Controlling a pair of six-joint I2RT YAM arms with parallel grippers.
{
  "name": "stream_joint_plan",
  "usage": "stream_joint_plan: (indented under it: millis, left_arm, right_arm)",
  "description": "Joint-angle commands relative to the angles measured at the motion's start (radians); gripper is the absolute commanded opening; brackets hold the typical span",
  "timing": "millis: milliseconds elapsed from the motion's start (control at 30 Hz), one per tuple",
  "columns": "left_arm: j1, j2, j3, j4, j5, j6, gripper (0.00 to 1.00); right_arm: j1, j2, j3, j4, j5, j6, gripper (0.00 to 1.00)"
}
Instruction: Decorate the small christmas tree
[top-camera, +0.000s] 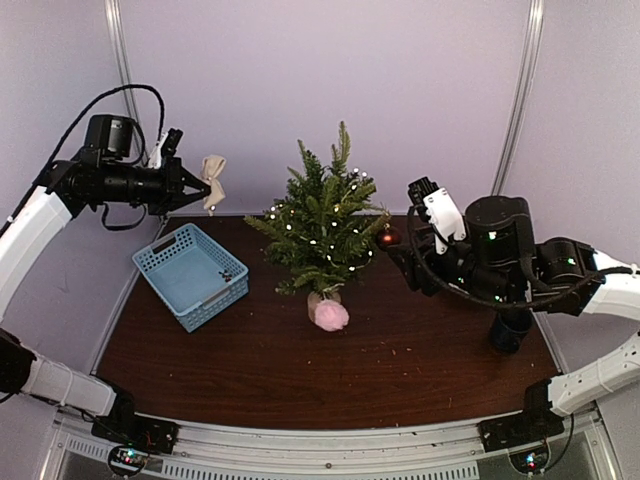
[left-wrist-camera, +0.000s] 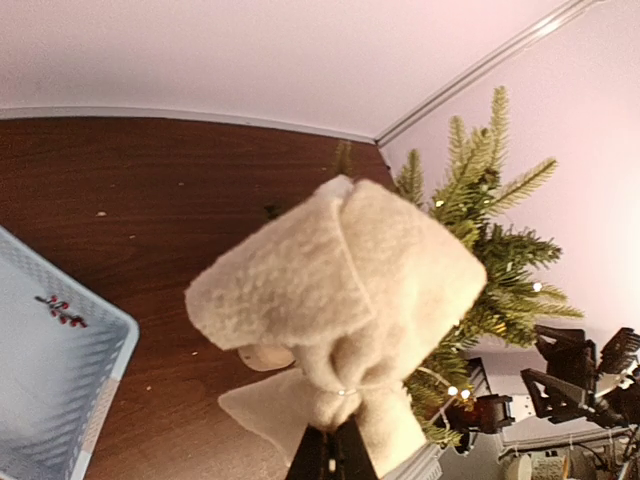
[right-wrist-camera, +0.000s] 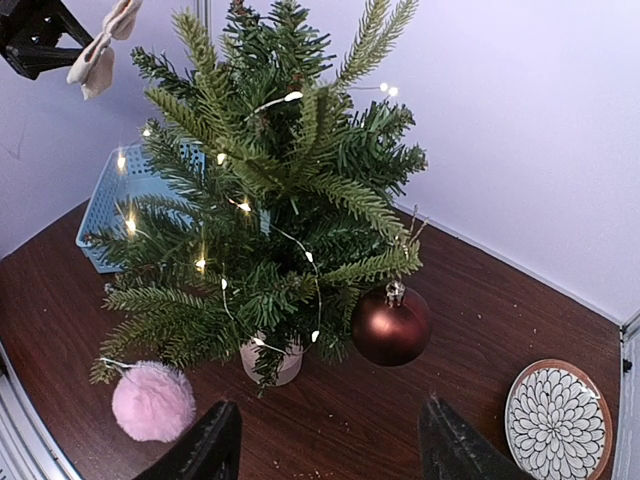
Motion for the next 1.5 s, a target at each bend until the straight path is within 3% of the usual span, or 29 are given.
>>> stream_joint_plan:
  millis: [0,267,467,767,1033,1367,1467]
  left_arm:
    - [-0.019,0.091,0.069,0.172,0.215,-0.041,0.0]
    - [-0.019,0.328,0.31,0.156,0.277,0.073,0.0]
    - [-0.039,0.46,0.391,0.141,0.327,0.087,0.0]
    - [-0.135,0.464,0.335,-0.023,0.331,0.207,0.0]
    - [-0.169,0.446,0.231,-0.028,0.292,0.187,0.0]
    - [-0.171,0.49,0.278,-0.065,0.189,0.17,0.0]
    - [-0.171,0.49,0.292,-0.064,0.188,0.172,0.08]
  right_arm:
    - [-0.009,-0.022,0.028,0.0,0.015,-0.004,0.64]
    - [-0.012,-0.039,0.027,-0.02,0.02,0.029,0.64]
    - [-0.011,-0.052,0.026,-0.044,0.026,0.05,0.63]
    - [-0.012,-0.061,0.019,-0.059,0.036,0.057,0.63]
    - [-0.012,-0.053,0.017,-0.048,0.034,0.055,0.63]
    - [-0.011,-0.054,0.017,-0.047,0.034,0.057,0.63]
    - [-0.011,-0.055,0.017,-0.049,0.038,0.056,0.63]
